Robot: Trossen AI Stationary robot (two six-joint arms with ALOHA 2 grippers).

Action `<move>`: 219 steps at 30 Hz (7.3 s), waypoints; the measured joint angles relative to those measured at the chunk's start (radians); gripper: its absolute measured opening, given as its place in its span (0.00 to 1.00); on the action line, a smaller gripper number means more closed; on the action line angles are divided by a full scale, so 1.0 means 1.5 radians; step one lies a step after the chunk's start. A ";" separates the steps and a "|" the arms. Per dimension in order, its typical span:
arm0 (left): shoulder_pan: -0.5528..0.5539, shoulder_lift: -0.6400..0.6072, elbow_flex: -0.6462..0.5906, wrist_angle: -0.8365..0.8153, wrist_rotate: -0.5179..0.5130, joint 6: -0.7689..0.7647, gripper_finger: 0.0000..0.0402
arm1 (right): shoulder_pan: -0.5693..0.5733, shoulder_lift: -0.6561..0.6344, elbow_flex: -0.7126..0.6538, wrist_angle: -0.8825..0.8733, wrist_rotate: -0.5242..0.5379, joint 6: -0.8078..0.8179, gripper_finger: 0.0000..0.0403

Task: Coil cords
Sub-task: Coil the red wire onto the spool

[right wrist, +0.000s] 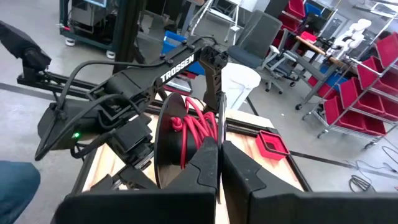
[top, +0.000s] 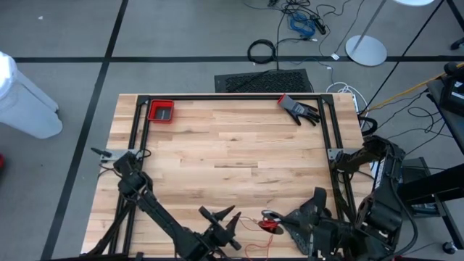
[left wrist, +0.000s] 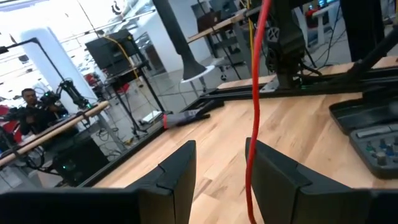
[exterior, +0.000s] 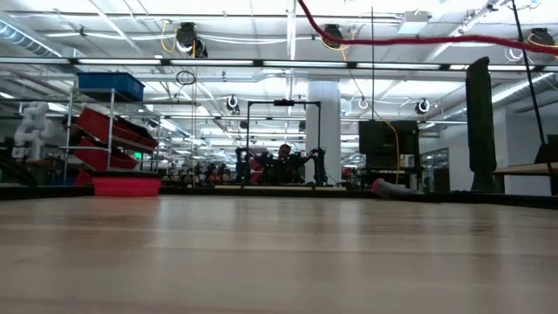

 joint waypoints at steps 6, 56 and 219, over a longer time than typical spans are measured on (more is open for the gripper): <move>0.004 0.000 0.000 -0.007 0.013 0.005 0.36 | 0.000 0.002 0.000 0.000 0.000 -0.003 0.00; -0.018 0.000 0.000 -0.017 0.048 0.127 0.21 | 0.000 0.002 0.000 -0.015 0.000 0.009 0.00; 0.070 -0.028 0.000 0.668 0.199 0.749 0.00 | -0.132 0.076 0.000 0.023 0.101 0.061 0.00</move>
